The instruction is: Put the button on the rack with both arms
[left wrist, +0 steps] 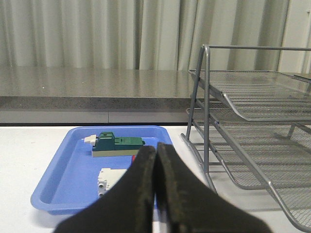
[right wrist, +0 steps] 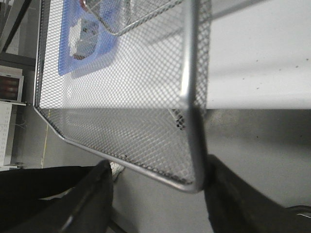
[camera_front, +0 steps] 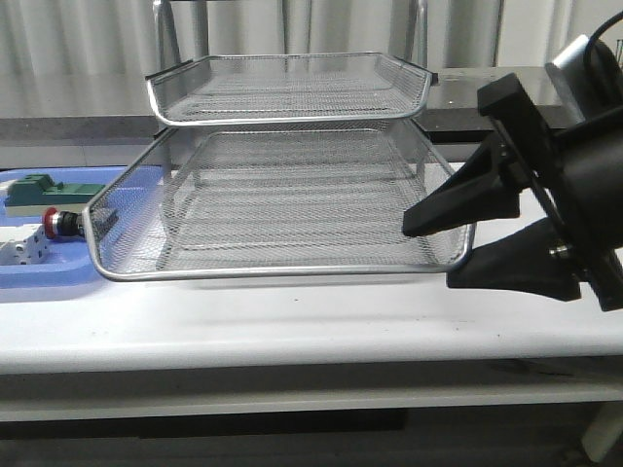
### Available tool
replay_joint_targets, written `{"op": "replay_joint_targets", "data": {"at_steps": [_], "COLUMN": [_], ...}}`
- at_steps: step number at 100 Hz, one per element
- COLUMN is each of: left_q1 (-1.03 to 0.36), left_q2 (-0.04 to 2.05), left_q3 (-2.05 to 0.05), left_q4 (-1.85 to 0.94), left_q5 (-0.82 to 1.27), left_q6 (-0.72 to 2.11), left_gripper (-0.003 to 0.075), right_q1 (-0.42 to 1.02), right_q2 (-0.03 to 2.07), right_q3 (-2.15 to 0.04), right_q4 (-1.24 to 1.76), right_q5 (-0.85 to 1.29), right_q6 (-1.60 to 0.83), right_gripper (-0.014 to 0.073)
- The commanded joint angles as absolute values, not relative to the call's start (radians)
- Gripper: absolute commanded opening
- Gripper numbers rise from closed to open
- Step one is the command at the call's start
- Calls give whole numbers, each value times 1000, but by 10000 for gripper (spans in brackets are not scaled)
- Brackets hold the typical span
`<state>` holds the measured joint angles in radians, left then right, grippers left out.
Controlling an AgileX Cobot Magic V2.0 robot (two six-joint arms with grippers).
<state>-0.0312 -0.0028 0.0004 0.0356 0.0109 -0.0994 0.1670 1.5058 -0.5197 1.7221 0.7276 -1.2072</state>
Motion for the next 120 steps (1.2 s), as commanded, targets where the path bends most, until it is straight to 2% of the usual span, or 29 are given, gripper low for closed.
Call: {"op": "replay_joint_targets", "data": {"at_steps": [1,16,70,98,120], "left_q1": [-34,-34,-34,-34,-34], "left_q2": [-37,-37,-37,-37,-37], "left_q3": [48,48,48,48,48], "left_q4": [35,35,35,35,35], "left_q5": [-71,-71,-71,-71,-71], "left_q6": [-107,-107,-107,-107,-107], "left_gripper": [-20,-20,-20,-20,-20], "right_q1": [167,166,161,161,161], "right_q2": [1431,1330,827,674,601], "right_q3": [-526,-518,-538,-693,-760], "right_q4": [1702,1569,762,232,6], "right_q5": [791,778,734,867,901], "right_q6": [-1199,-1099,-423,-54,79], "right_gripper": [430,430,430,430,414]}}
